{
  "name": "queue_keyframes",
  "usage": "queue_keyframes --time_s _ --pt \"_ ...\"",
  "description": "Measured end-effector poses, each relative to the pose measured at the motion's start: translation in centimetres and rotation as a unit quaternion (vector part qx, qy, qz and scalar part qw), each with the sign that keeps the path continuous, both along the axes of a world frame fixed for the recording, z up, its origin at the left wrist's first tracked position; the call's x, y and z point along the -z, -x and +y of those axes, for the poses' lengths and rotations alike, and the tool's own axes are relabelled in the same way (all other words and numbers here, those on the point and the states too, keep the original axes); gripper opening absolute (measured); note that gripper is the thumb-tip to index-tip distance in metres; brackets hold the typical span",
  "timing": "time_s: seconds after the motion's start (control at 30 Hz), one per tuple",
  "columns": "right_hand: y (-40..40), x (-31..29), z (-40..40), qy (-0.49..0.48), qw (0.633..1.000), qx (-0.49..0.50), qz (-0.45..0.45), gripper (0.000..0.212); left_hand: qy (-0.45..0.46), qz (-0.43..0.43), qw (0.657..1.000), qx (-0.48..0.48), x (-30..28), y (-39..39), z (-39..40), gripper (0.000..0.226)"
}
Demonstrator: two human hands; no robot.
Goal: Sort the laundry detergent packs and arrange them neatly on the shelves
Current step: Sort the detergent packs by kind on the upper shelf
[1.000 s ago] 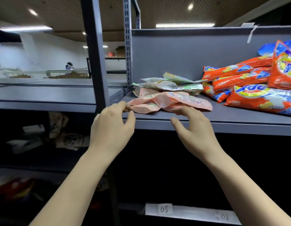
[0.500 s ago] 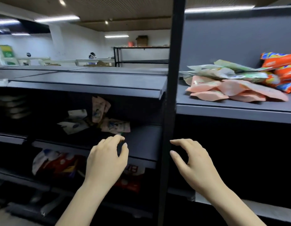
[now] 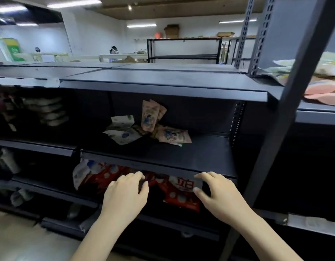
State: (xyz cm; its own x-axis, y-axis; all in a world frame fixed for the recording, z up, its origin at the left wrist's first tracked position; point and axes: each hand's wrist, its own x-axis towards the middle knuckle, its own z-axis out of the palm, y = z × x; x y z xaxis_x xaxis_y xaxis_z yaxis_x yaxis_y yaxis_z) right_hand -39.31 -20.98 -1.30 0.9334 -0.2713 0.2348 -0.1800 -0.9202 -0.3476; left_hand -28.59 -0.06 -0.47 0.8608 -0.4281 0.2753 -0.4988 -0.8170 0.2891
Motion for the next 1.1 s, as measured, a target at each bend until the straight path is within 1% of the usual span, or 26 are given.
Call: queue_keyframes --time_s 0.23,0.4,0.53,0.7,0.8,0.93,1.03,1.1 --pt "-6.3 1.1 3.0 0.003 1.000 -0.007 0.012 0.036 -0.006 -0.001 1.000 -0.010 1.6 -6.2 4.0 0.029" --pt "-12.2 2.0 3.9 0.002 1.000 -0.010 0.028 0.038 -0.026 -0.008 1.000 -0.015 2.2 -12.6 5.1 0.029" --pt "-17.3 2.5 4.2 -0.012 0.999 -0.005 0.039 0.038 -0.026 -0.026 0.999 -0.027 2.3 -18.1 5.5 0.025" --pt "-23.4 2.2 4.3 -0.030 0.998 -0.012 0.060 0.037 -0.042 -0.037 0.998 -0.030 2.9 -23.9 5.9 0.030" --pt "-26.6 2.5 4.5 -0.063 0.995 -0.023 0.080 0.038 -0.040 -0.027 0.998 -0.033 3.4 -26.7 6.2 0.031" --pt "-30.7 3.1 4.9 -0.104 0.987 -0.017 0.123 0.045 -0.054 0.000 0.998 -0.029 3.9 -30.4 6.4 0.031" --pt "-33.5 3.3 5.5 -0.101 0.987 0.002 0.128 0.043 -0.054 0.014 0.998 -0.029 4.4 -33.4 6.5 0.024" --pt "-35.1 3.6 6.0 -0.085 0.989 0.010 0.116 0.042 -0.060 0.010 0.998 -0.021 5.2 -35.6 6.4 0.026"
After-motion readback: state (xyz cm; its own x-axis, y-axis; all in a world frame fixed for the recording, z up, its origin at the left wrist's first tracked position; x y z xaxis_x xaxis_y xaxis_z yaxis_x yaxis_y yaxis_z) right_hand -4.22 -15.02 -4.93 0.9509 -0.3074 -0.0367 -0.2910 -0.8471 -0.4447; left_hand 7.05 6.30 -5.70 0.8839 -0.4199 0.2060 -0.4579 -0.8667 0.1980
